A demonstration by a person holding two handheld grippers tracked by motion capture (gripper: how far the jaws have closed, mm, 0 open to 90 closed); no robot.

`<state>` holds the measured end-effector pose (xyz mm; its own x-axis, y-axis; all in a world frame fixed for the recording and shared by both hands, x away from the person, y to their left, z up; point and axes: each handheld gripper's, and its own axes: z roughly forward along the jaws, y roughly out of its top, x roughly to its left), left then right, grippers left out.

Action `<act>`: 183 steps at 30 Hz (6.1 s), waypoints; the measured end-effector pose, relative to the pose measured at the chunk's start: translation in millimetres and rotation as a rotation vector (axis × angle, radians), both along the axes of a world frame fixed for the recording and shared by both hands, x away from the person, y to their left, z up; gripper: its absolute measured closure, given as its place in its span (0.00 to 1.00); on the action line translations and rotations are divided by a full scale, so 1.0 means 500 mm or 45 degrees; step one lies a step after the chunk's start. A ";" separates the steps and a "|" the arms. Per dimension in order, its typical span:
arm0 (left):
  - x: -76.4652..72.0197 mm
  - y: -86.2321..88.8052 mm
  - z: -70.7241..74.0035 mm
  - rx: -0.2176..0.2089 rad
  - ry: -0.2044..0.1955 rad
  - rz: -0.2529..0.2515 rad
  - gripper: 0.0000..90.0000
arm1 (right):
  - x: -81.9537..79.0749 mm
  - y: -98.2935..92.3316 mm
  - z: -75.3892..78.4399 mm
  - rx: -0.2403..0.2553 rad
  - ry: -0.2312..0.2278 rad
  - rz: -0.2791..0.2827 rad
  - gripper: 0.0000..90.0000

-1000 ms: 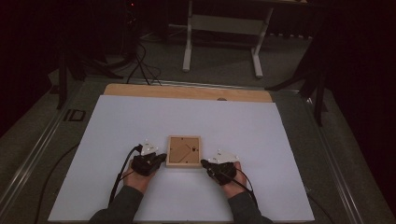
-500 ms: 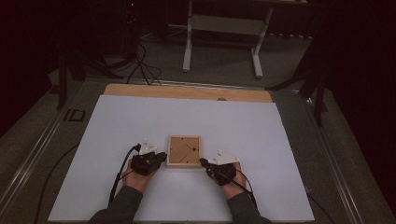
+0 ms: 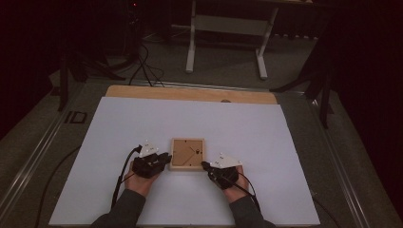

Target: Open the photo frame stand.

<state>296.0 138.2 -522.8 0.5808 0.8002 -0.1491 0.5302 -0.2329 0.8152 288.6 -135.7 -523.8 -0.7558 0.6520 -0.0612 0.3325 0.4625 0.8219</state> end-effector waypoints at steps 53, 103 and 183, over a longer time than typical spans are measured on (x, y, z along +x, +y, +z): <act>0.034 -0.083 0.038 0.115 -0.016 -0.059 0.64 | 0.004 -0.004 -0.002 0.017 -0.004 0.012 1.00; -0.013 -0.043 0.056 0.109 0.040 -0.115 1.00 | 0.003 -0.004 -0.003 0.020 -0.008 0.009 0.99; 0.089 -0.056 0.052 -0.049 0.354 -0.183 0.49 | 0.002 -0.003 -0.004 0.005 -0.028 0.006 0.96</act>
